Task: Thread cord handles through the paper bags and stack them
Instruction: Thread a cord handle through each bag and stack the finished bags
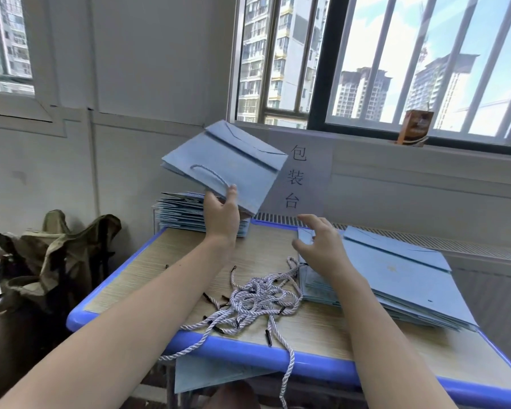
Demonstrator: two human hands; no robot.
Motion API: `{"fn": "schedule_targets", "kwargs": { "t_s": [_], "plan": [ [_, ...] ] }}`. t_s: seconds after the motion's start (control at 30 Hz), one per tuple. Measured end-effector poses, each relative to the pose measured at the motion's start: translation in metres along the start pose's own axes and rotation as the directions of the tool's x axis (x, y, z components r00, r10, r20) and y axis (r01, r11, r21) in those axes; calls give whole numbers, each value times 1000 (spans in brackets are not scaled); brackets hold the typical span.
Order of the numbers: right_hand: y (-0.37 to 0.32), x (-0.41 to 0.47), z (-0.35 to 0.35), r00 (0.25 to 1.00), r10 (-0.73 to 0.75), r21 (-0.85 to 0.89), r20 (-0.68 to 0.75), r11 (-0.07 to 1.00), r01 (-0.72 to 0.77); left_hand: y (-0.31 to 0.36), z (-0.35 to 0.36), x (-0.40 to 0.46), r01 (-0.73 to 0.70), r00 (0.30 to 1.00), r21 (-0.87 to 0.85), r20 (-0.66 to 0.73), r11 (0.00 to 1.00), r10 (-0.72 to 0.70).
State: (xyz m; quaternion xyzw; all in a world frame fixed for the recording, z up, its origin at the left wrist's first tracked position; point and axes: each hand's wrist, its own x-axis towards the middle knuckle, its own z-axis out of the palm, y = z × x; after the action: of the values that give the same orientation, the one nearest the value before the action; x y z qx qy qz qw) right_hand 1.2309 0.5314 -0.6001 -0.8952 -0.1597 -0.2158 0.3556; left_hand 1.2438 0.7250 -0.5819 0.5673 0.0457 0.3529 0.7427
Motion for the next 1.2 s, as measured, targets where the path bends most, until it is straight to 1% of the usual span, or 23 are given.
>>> {"fn": "schedule_targets", "kwargs": {
  "t_s": [0.03,0.1,0.13,0.2,0.27,0.3,0.33,0.37,0.43,0.5,0.57,0.63,0.8,0.87,0.93,0.97,1.0,1.03,1.07,1.1,1.13,1.17,1.2],
  "plan": [
    [0,0,1,1000,4,-7,10,1000,-4,1,-1,1,70,997,10,-17,998,-70],
    [1,0,1,1000,11,-20,26,1000,-10,-4,-1,6,215,977,11,-8,976,-215],
    [2,0,1,999,17,-24,34,1000,-16,-7,-2,8,268,963,38,5,963,-268],
    [2,0,2,998,28,-34,51,999,-27,-13,-2,10,320,945,120,36,940,-326],
    [2,-1,3,998,38,-48,55,998,-35,-15,-4,9,322,942,179,37,930,-334],
    [1,-1,4,998,48,-80,42,996,-44,-15,-4,8,311,946,210,24,927,-323],
    [1,0,4,997,73,-148,17,987,-70,-15,-5,8,296,950,249,19,922,-311],
    [1,0,4,992,123,-247,-17,961,-124,-14,-6,7,290,952,286,13,913,-306],
    [0,1,1,958,277,-416,-72,865,-281,-15,-6,8,287,951,321,16,903,-308],
    [-1,1,-2,913,405,-482,-54,790,-379,-15,-4,7,279,948,324,55,904,-312],
    [1,1,-2,896,445,-515,13,771,-375,-15,-2,6,272,941,312,114,910,-320],
    [2,1,-1,901,428,-526,64,782,-334,-16,-1,4,265,937,302,144,916,-318],
    [-1,-1,-7,934,319,-431,159,874,-225,-19,-5,7,221,962,391,61,894,-265],
    [-6,-3,-7,945,261,-334,199,924,-185,-19,-7,7,163,974,456,68,875,-217],
    [-11,-3,-6,961,189,-164,201,974,-158,-19,-8,5,23,988,581,113,814,-108],
    [-13,-2,-5,974,147,-71,169,988,-137,-19,-7,2,-65,989,633,145,771,-35],
    [-16,-2,-5,988,112,16,102,993,-114,-19,-6,0,-156,981,663,192,732,35],
    [-18,-3,-6,996,91,90,-1,992,-91,-20,-5,-3,-239,964,668,252,705,87],
    [-20,-3,-8,988,94,134,-124,988,-77,-21,-4,-5,-308,940,654,319,691,117],
    [-21,-4,-10,964,111,132,-241,988,-81,-21,-3,-8,-361,914,634,385,684,126],
    [-19,-4,-13,935,136,83,-329,990,-115,-22,-2,-10,-404,886,617,448,675,121],
    [-16,-4,-15,915,164,-5,-369,984,-178,-22,-2,-11,-439,857,609,506,661,103],
    [-9,-2,-16,916,203,-119,-346,959,-258,-24,-1,-11,-468,827,606,558,643,77]
  ]
}}
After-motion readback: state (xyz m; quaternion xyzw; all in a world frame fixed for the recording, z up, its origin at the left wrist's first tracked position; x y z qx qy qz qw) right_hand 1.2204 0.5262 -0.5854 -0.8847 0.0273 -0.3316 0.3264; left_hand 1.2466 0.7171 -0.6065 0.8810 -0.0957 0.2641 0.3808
